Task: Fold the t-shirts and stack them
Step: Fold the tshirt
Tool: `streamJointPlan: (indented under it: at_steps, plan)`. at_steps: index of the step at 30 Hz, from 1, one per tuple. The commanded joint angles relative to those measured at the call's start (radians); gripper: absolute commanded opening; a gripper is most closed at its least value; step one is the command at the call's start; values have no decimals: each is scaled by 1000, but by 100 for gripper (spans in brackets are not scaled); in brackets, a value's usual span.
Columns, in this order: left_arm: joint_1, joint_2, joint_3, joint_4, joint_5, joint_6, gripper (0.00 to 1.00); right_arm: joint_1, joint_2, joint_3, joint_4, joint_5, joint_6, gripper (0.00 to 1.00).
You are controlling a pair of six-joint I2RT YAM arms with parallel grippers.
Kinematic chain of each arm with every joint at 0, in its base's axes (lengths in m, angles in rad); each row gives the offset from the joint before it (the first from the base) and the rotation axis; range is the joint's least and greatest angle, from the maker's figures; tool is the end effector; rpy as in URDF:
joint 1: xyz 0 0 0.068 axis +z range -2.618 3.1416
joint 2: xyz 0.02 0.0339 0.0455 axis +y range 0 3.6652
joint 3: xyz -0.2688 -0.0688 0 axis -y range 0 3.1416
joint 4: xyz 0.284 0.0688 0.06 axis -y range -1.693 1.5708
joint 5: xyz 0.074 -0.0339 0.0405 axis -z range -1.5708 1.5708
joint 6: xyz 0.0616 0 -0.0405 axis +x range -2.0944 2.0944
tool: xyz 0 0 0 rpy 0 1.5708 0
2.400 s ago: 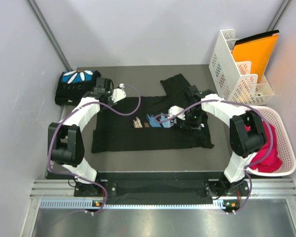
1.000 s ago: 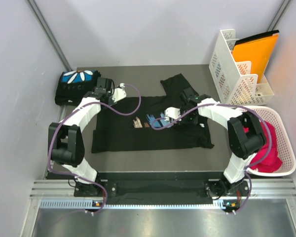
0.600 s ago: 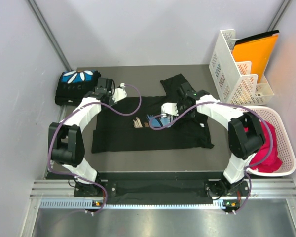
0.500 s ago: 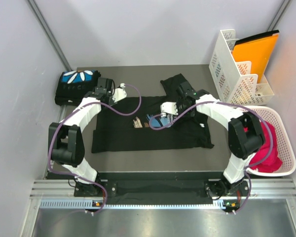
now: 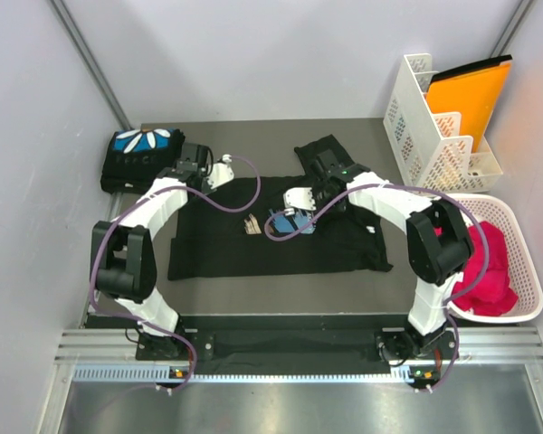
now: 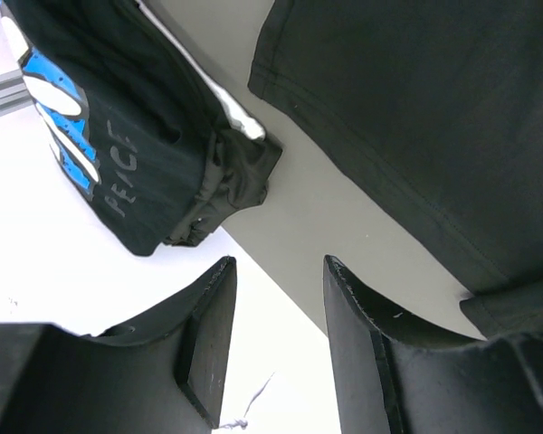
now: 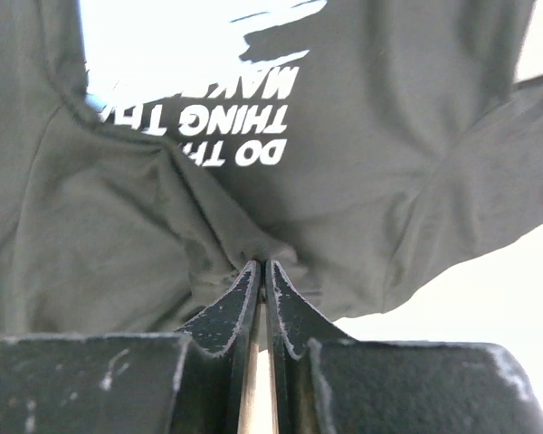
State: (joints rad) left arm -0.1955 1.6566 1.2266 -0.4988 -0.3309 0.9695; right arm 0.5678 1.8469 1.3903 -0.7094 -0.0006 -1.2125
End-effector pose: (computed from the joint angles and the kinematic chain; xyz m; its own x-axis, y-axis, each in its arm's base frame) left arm 0.4016 -0.0591 0.2115 -0.4503 0.8842 -0.1242 0.6438 0.4179 0.6410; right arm 0.3609 0.2302 0.1761 0.2321 -0.9628 -0.1386 -0.9144 -0.1673 -0.3686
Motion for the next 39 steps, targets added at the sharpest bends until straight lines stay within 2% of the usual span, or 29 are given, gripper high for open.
streamJointPlan:
  at_steps: [1, 5, 19, 22, 23, 26, 28, 30, 32, 34, 37, 39]
  plan:
    - [-10, 15, 31, 34, -3, -17, 48, 26, 18, 58, 71, 31, -5, 4]
    - [-12, 26, 39, 34, -5, -17, 48, 32, 29, 59, 132, 54, -2, 1]
    - [-22, 42, 51, 28, -8, -14, 48, 55, 52, 58, 241, 83, 8, 2]
    - [-22, 48, 57, 28, -10, -12, 48, 64, 58, 58, 248, 80, 2, 13]
    - [-22, 49, 60, 29, -10, -14, 48, 69, 60, 56, 251, 80, -1, 24]
    - [-25, 58, 70, 29, -11, -12, 48, 81, 61, 53, 263, 80, -1, 43]
    - [-28, 65, 74, 29, -11, -12, 48, 84, 64, 55, 274, 88, 5, 49]
    - [-32, 68, 80, 29, -13, -11, 48, 81, 72, 67, 274, 106, 42, 50]
    - [-33, 71, 83, 29, -13, -8, 48, 66, 89, 119, 230, 88, 115, 50]
    - [-35, 72, 83, 32, -13, -5, 48, 20, 113, 191, 85, -22, 180, 49]
    - [-38, 75, 80, 34, -14, -2, 48, -61, 193, 384, -139, -234, 299, 47]
    - [-38, 72, 74, 36, -14, 3, 48, -120, 247, 513, -231, -365, 315, 47]
